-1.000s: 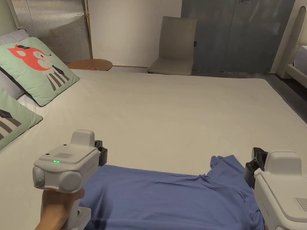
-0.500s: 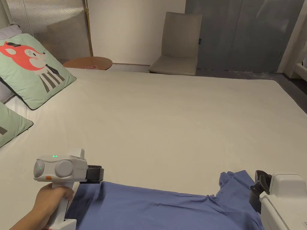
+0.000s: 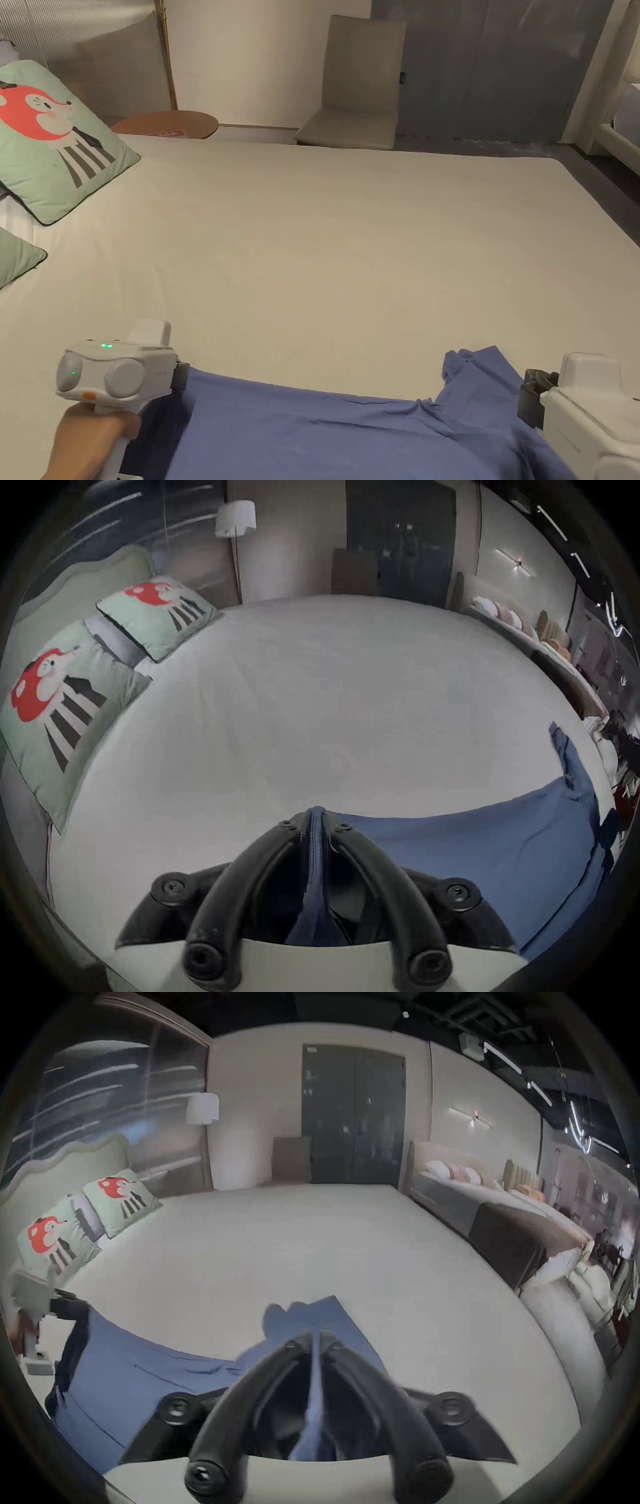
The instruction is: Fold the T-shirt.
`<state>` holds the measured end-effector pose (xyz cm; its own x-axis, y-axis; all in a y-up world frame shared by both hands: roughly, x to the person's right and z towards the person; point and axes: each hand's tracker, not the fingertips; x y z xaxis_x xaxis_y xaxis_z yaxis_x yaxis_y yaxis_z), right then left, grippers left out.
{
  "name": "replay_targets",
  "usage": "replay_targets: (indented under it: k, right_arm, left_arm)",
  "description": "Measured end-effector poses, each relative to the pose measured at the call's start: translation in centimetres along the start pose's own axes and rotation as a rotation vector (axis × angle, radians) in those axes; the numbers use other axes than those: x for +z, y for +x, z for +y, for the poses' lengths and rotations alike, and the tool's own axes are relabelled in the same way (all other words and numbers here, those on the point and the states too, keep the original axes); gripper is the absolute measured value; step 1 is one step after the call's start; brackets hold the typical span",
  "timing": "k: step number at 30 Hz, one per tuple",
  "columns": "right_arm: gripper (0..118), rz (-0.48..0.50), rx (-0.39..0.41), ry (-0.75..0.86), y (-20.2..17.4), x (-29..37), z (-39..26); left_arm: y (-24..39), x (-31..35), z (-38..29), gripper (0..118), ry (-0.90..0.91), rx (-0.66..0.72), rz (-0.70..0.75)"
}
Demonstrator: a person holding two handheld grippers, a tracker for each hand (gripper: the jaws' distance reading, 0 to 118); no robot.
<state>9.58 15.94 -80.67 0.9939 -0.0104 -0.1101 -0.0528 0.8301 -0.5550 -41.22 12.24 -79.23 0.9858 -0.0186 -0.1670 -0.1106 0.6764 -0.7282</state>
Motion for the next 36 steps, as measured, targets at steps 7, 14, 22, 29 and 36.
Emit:
replay_targets:
  k: [7, 14, 22, 29, 36]
  right_arm:
    - [103, -0.11, -0.002, -0.225, 3.0, -7.0, 0.9]
    - [49, -0.061, 0.071, -0.393, 2.0, -10.4, -1.7]
    - [4, -0.036, 0.089, -0.255, 1.7, -4.6, -1.0]
    - [4, 0.084, -0.001, -0.076, 4.0, 7.6, 0.0]
    - [4, 0.144, -0.052, -0.029, 4.9, 16.4, -5.2]
  left_arm:
    - [-0.7, 5.2, 0.2, 3, 0.084, 0.02, -0.065]
    - [-0.6, 7.4, -0.2, 3, 0.112, 0.012, -0.084]
    - [-1.2, 9.7, -1.7, 3, 0.127, 0.053, -0.068]
    - [-2.4, 13.5, -4.7, 3, 0.149, 0.107, -0.041]
    - [-4.0, 16.4, -11.0, 3, 0.121, 0.18, -0.049]
